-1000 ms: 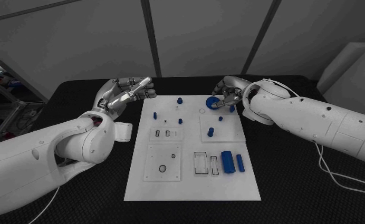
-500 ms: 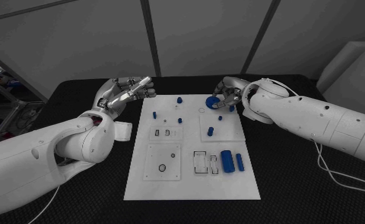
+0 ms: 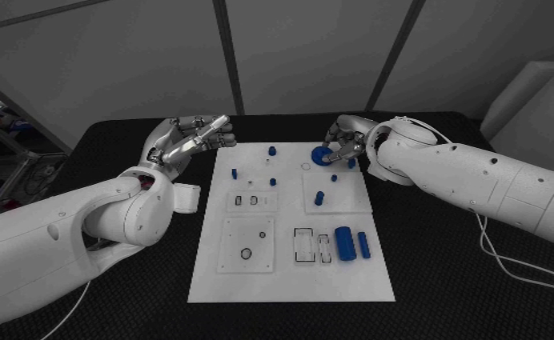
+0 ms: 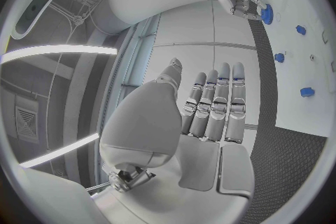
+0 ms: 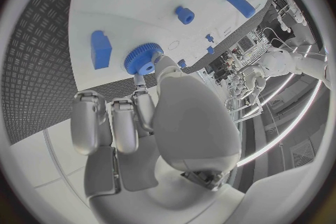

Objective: Assemble the parts on the task board

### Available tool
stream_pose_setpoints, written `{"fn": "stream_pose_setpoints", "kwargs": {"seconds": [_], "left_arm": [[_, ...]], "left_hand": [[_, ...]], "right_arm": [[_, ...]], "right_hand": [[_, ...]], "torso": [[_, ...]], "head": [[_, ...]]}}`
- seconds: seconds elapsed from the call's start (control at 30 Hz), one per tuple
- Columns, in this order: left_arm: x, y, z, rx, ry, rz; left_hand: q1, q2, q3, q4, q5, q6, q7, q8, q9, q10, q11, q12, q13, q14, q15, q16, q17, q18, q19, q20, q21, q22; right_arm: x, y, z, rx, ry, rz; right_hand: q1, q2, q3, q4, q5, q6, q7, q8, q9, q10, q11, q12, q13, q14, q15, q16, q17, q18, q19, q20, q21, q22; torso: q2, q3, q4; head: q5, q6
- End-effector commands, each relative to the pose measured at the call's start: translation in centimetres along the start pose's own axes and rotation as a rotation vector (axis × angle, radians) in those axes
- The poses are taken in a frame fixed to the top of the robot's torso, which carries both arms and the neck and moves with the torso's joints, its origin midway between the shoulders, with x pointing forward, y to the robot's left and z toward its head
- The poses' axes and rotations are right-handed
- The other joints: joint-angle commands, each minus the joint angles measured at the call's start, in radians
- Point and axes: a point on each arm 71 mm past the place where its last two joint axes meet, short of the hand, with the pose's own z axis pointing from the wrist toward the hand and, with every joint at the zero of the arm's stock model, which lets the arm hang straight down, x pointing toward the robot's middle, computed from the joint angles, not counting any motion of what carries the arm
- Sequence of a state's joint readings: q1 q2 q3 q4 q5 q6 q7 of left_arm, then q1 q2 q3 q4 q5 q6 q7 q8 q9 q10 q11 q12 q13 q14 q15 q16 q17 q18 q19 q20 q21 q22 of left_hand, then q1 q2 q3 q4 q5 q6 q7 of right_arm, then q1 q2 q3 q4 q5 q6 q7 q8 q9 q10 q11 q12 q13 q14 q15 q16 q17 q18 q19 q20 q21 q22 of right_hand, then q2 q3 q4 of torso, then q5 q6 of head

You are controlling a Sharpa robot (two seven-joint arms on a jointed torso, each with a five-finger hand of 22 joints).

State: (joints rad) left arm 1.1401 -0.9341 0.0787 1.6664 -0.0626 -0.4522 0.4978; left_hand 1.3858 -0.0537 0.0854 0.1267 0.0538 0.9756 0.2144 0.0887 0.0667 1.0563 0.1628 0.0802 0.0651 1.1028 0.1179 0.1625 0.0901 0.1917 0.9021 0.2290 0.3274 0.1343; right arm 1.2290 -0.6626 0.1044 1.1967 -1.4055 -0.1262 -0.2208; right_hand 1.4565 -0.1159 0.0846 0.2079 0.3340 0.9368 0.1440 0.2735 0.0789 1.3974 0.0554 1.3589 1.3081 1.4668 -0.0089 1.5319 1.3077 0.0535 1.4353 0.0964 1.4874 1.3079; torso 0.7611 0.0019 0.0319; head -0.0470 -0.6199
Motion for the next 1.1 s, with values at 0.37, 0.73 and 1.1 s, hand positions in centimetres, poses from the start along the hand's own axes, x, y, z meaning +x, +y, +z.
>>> {"fn": "stream_pose_setpoints", "kwargs": {"seconds": [0.37, 0.73, 1.1], "left_arm": [[0.0, -0.1, 0.0, 0.006, 0.014, 0.0], [0.0, -0.1, 0.0, 0.003, 0.013, 0.0], [0.0, -0.1, 0.1, 0.002, 0.015, -0.001]], "left_hand": [[-0.001, 0.009, 0.002, -0.006, -0.006, -0.003, 0.005, -0.005, -0.001, -0.004, 0.005, -0.004, -0.001, 0.0, 0.003, -0.006, -0.002, -0.01, 0.008, 0.001, -0.003, -0.001], [-0.002, 0.009, 0.002, -0.006, -0.006, -0.003, 0.005, -0.005, -0.001, -0.004, 0.005, -0.004, -0.001, 0.0, 0.003, -0.006, -0.002, -0.01, 0.008, 0.001, -0.003, -0.001], [-0.003, 0.011, 0.002, -0.006, -0.006, -0.003, 0.006, -0.007, -0.001, -0.005, 0.006, -0.006, -0.001, -0.001, 0.004, -0.008, -0.002, -0.01, 0.008, 0.001, -0.003, -0.002]], "right_arm": [[-0.3, 0.9, -0.1, -0.015, -0.081, -0.058], [-0.7, 5.7, -1.5, -0.179, -0.231, -0.134], [0.7, 9.9, -0.8, -0.265, -0.227, -0.176]], "right_hand": [[-0.013, 0.012, 0.028, 0.002, -0.001, 0.044, -0.013, 0.003, 0.003, 0.016, -0.008, 0.014, 0.021, 0.086, -0.012, 0.005, 0.183, -0.011, 0.015, -0.004, 0.012, 0.07], [-0.016, 0.003, 0.042, -0.003, 0.012, 0.062, -0.02, -0.001, 0.005, 0.031, -0.014, 0.03, 0.042, 0.086, -0.017, 0.005, 0.183, -0.016, 0.028, -0.009, 0.02, 0.091], [-0.018, -0.001, 0.046, -0.005, 0.007, 0.065, -0.021, -0.005, 0.005, 0.032, -0.015, 0.032, 0.044, 0.086, -0.018, 0.005, 0.183, -0.018, 0.035, -0.01, 0.024, 0.101]], "torso": [[-0.001, 0.0006, -0.0001], [0.0, -0.0003, 0.0009], [0.0, -0.0014, 0.0023]], "head": [[0.001, 0.001], [0.004, 0.003], [0.011, 0.0]]}}
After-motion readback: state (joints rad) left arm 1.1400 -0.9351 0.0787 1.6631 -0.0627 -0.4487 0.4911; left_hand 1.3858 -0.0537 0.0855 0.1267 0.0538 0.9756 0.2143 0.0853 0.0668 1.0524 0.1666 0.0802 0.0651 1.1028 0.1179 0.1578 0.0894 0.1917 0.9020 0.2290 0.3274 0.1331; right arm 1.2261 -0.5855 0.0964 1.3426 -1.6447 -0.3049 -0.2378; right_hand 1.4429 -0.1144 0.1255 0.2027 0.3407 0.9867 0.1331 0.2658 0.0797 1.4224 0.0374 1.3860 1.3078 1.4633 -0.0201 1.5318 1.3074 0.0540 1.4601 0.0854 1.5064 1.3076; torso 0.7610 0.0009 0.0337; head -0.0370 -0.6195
